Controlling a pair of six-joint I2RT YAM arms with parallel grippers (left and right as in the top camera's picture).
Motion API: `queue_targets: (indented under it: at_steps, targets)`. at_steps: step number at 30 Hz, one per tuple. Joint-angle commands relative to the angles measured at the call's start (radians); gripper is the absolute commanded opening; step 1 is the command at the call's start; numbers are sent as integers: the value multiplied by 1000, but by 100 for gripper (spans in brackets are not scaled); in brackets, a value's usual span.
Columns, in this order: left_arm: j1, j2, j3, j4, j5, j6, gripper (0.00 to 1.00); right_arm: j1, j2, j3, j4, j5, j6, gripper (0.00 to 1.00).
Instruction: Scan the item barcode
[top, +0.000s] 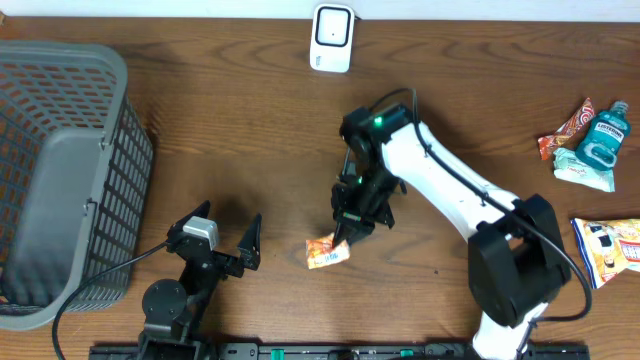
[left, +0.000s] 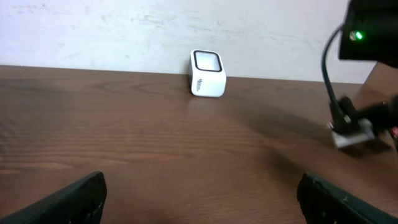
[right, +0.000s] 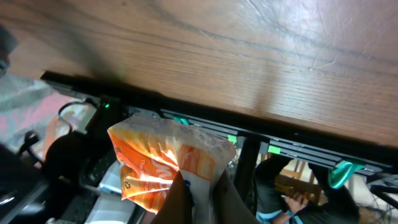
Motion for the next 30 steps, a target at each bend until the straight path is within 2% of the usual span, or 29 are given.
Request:
queue_targets:
  at_steps: [1,10,22,27,30]
  targets:
    - [4,-4,-18,-32,10,6,98,24,-78,-68,37,-13,88,1]
    - [4,-4,-18,-32,10,6,98,82,-164,-96,63,-26,101,1]
    - [4,-4,-18,-32,9,6,98,84,-211,-96,65,-23,101,1]
    - [4,-4,-18,-32,10,6,98,79,-211,-96,139,68,147,1]
    - [4,-4,-18,-32,10,6,98,76,-211,-96,248,192,158,1]
